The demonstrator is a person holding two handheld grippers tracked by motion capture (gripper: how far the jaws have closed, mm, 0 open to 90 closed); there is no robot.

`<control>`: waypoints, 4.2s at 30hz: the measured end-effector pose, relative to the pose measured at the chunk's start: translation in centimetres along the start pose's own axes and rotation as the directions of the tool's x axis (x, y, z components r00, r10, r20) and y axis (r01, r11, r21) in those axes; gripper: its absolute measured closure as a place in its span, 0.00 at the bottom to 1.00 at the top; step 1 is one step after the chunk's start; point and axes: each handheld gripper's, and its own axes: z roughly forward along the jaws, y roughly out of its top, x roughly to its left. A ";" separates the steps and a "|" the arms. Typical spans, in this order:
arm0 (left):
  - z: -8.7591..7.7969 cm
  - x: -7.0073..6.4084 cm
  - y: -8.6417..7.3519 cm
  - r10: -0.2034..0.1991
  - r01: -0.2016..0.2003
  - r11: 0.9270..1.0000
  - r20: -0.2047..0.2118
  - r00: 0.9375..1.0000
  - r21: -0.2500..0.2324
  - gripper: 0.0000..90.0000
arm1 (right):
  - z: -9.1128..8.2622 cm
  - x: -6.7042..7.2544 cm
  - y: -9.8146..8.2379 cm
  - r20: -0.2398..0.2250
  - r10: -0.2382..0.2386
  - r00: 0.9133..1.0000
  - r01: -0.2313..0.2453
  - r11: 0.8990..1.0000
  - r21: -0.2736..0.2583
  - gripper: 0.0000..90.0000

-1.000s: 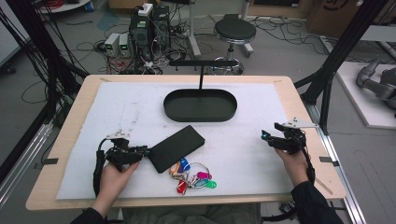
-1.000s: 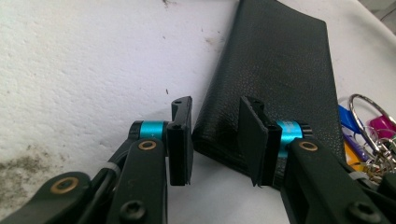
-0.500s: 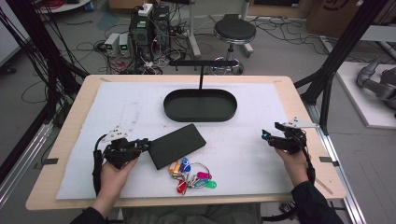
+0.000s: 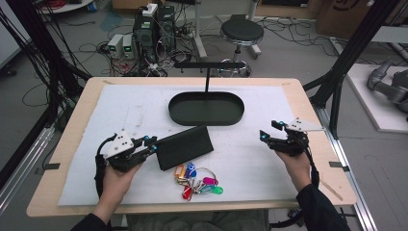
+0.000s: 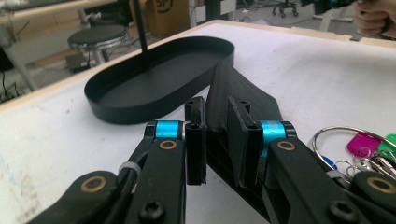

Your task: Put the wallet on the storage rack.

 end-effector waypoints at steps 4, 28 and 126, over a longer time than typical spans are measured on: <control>-0.2 -0.5 0.3 0.071 -0.071 0.997 0.016 0.997 -0.008 0.86 | 1.5 1.3 1.2 -0.085 -0.018 0.996 0.017 1.000 -0.017 0.38; -0.8 -1.2 0.3 0.189 -0.187 0.982 0.069 0.980 -0.031 0.86 | 12.8 7.7 3.5 -0.468 -0.103 0.878 0.174 0.978 0.110 0.56; 2.0 1.1 0.0 -0.015 0.101 0.975 0.394 0.919 -0.196 0.84 | 7.4 8.2 4.0 -0.600 -0.132 0.789 0.157 0.987 -0.011 0.48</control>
